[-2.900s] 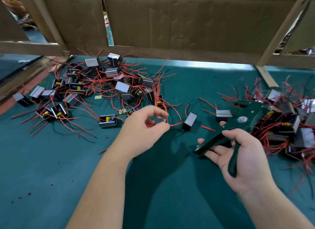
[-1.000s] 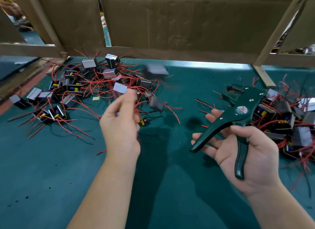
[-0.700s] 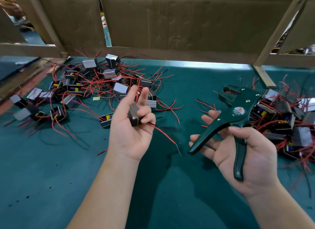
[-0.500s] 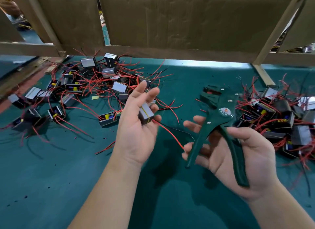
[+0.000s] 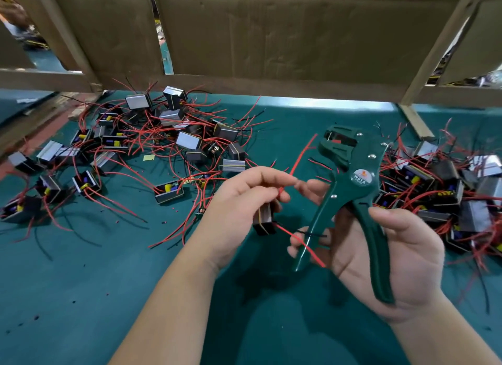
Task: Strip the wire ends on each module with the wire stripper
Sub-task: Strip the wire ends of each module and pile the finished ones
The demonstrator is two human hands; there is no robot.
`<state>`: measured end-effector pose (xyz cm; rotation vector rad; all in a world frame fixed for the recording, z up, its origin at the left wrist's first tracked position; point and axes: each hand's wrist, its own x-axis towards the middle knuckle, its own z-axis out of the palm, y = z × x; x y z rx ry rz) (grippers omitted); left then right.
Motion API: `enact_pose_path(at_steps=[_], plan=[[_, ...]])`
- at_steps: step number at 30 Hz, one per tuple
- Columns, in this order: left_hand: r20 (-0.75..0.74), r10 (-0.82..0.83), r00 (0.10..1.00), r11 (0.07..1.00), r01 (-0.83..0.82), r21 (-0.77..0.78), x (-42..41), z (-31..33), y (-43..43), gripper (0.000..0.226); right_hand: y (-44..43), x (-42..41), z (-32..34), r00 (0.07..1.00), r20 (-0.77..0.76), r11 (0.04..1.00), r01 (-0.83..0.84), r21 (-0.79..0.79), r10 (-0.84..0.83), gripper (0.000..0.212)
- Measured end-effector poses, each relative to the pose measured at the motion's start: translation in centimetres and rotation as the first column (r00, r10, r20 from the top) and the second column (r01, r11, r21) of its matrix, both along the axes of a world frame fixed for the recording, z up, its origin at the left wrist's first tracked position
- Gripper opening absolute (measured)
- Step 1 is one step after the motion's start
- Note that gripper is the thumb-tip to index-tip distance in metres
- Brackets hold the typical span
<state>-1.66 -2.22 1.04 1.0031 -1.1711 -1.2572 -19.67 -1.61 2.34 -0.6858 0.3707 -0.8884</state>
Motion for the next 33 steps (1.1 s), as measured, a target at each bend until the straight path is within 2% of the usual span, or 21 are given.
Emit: enact_pose_path(at_steps=[2, 10, 12, 15, 19, 21, 23, 26, 28, 30, 33], plan=[[-0.009, 0.000, 1.000, 1.000, 0.000, -0.004, -0.1, -0.3, 0.0, 0.017, -0.2, -0.3, 0.2, 1.000, -0.004, 1.000, 0.010, -0.016, -0.010, 0.080], [-0.151, 0.197, 0.969, 0.974, -0.211, -0.082, -0.4, -0.1, -0.3, 0.037, -0.5, -0.5, -0.3, 0.998, 0.023, 0.998, 0.067, 0.001, -0.067, 0.067], [-0.164, 0.252, 0.954, 0.960, -0.268, -0.086, -0.1, -0.1, -0.4, 0.033, -0.7, -0.5, -0.3, 0.997, 0.054, 0.998, 0.056, 0.002, -0.056, 0.074], [-0.182, 0.322, 0.929, 0.935, -0.342, -0.092, 0.0, -0.2, -0.6, 0.022, -0.8, -0.7, -0.4, 0.996, 0.027, 0.996, 0.090, 0.014, -0.090, 0.064], [-0.199, 0.381, 0.903, 0.909, -0.405, -0.096, 0.1, -0.4, -0.8, 0.015, -0.7, -0.6, -0.3, 0.998, 0.055, 1.000, 0.013, -0.004, -0.012, 0.060], [-0.224, 0.364, 0.904, 0.919, -0.388, -0.074, 0.0, -0.4, -0.7, 0.014, -0.6, -0.6, 0.0, 0.980, 0.179, 0.996, -0.091, 0.018, 0.086, 0.057], [-0.317, 0.340, 0.885, 0.930, -0.368, -0.028, -0.1, -0.3, -0.8, 0.013, -0.4, -0.4, 0.3, 0.962, 0.239, 0.989, -0.143, 0.036, 0.131, 0.056], [-0.532, 0.346, 0.773, 0.924, -0.379, 0.049, 0.0, 0.1, -1.1, 0.014, -0.2, -0.2, 0.3, 0.994, 0.074, 0.996, -0.077, 0.034, 0.075, 0.063], [-0.604, 0.330, 0.725, 0.924, -0.379, 0.051, 0.3, 0.4, -1.2, 0.016, -0.1, 0.0, 0.2, 0.971, 0.188, 0.984, -0.161, 0.071, 0.145, 0.064], [-0.571, 0.299, 0.765, 0.931, -0.365, -0.002, 0.4, 0.5, -1.2, 0.013, 0.2, 0.5, 0.5, 0.918, 0.338, 0.955, -0.265, 0.132, 0.208, 0.065], [-0.437, 0.235, 0.868, 0.954, -0.291, -0.066, -0.2, 0.2, -0.8, 0.011, 0.5, 0.9, 0.6, 0.893, 0.362, 0.933, -0.334, 0.136, 0.267, 0.068]])
